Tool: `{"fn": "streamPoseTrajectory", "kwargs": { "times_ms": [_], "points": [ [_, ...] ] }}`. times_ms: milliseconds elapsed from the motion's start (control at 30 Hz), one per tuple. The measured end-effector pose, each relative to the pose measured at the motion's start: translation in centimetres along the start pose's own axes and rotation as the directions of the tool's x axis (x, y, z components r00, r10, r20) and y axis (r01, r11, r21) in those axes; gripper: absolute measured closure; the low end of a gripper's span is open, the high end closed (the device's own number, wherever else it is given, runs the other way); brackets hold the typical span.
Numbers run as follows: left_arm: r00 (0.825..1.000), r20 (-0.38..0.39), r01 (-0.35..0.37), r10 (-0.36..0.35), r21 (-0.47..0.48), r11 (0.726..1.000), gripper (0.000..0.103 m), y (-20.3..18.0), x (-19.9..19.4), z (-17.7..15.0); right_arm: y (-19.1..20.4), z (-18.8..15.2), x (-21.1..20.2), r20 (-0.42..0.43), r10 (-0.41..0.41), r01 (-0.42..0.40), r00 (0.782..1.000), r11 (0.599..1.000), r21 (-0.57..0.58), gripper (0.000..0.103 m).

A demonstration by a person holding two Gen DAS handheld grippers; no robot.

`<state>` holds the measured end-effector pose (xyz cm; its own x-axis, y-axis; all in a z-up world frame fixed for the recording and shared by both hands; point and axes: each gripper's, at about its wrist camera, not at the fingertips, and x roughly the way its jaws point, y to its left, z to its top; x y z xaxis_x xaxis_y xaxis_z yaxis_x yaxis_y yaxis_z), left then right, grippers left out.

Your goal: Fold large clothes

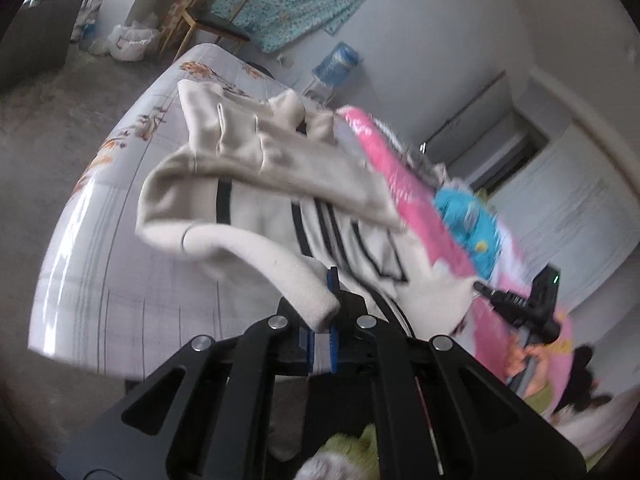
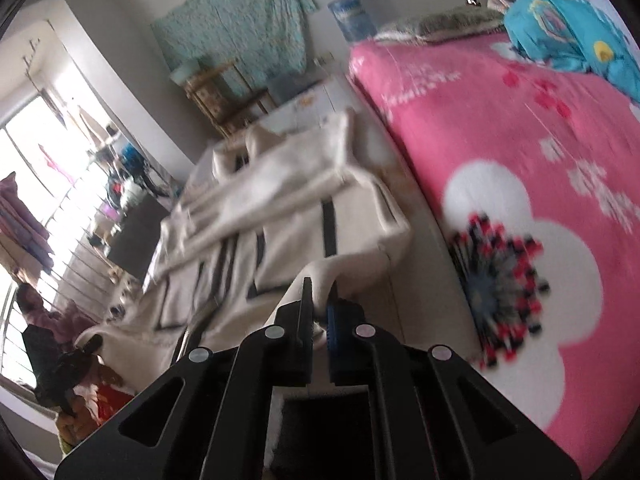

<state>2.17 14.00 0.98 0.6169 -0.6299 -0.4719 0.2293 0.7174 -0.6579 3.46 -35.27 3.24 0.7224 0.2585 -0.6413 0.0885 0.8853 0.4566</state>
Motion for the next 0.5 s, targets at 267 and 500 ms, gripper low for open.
{"fn": "streamPoseTrajectory", "kwargs": {
  "times_ms": [267, 500],
  "points": [
    [1.000, 0.023, 0.005, -0.003, -0.103, 0.995, 0.098, 3.3, 2.4, 4.6, -0.1, 4.9, 4.7, 0.022, 0.035, -0.035, 0.999, 0.999, 0.025, 0.097],
    [0.999, -0.002, -0.044, 0.044, -0.136, 0.990, 0.098, 5.4, 5.5, 7.3, -1.0, 7.4, 10.1, -0.004, 0.045, -0.045, 0.999, 0.998, 0.050, 0.097]
  ]
}}
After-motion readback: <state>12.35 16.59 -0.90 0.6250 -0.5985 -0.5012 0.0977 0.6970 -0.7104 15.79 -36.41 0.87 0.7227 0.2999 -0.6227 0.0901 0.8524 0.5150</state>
